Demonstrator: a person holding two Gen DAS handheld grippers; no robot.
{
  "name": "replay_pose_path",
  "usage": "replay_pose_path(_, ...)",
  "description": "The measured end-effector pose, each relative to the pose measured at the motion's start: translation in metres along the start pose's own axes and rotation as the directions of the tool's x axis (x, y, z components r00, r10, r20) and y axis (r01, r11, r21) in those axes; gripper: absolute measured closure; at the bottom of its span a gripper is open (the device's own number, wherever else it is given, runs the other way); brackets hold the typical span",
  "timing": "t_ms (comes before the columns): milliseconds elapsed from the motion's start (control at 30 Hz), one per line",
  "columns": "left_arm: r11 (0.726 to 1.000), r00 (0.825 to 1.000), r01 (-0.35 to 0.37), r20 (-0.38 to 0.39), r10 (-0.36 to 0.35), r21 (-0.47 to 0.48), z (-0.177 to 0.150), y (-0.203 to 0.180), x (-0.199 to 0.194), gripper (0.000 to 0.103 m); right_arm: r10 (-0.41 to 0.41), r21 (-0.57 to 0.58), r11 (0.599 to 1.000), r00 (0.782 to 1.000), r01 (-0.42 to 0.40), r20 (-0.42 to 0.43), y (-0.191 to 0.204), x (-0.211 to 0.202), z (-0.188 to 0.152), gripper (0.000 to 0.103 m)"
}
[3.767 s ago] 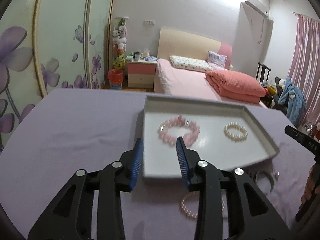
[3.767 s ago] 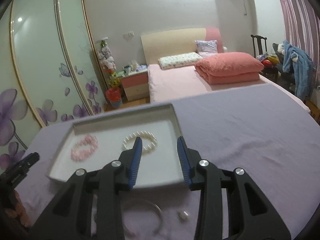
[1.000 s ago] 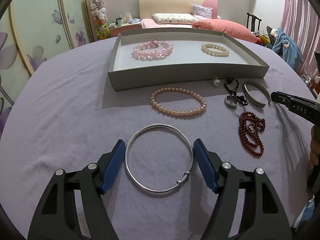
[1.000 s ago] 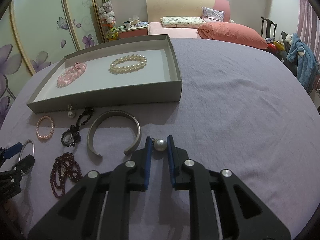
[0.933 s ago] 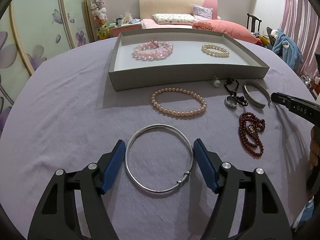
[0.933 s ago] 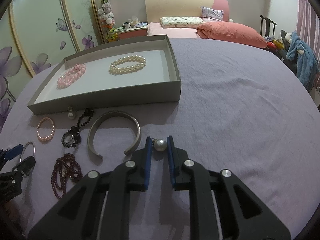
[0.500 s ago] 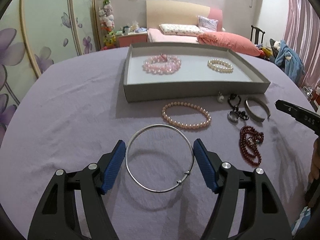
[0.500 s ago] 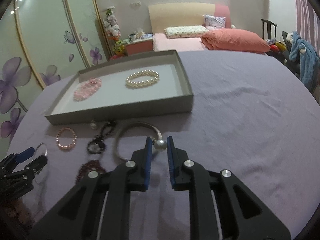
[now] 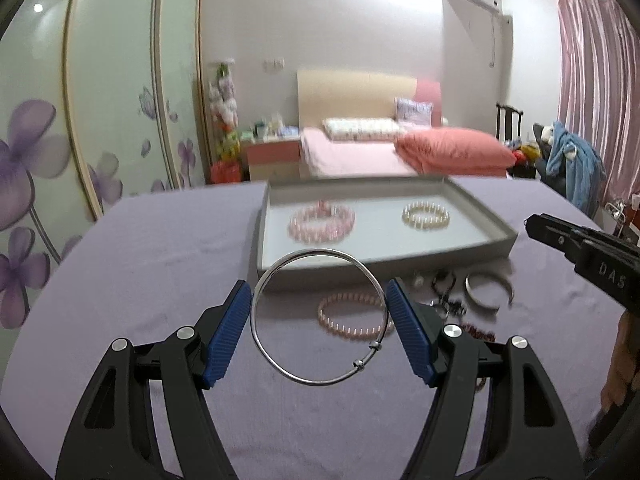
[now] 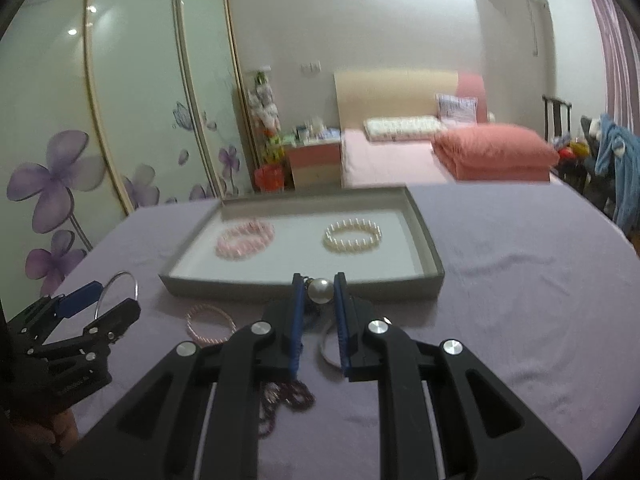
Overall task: Organize jewelry
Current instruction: 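Carry bangle in left tool while right tool carries pearl pendant to tray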
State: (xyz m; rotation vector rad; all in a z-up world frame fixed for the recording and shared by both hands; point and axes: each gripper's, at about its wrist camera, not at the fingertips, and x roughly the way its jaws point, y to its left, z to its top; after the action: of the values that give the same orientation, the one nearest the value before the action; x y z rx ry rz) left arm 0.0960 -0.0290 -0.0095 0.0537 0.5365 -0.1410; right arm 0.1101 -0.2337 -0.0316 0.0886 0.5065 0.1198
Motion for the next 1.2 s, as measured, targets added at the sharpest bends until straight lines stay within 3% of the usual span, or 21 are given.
replay_pose_path(467,1.0,0.991,-0.018,0.132,0.017,-0.001,0.018,-0.008,-0.01,0.033,-0.029,-0.033,0.999,0.992,0.033,0.122,0.012,-0.017,0.011,0.087)
replay_pose_path(867,0.998,0.964,-0.058,0.259,0.065,-0.035,0.047,-0.011,-0.01,0.033,-0.076,-0.028,0.996,0.967,0.085,0.244,0.012,-0.014,0.036,0.087)
replay_pose_path(1200,0.997,0.958,-0.067,0.276,0.076,-0.043,0.053,-0.015,0.003,0.033,-0.1,-0.02,0.994,0.955,0.11,0.281,0.007,0.002,0.053,0.087)
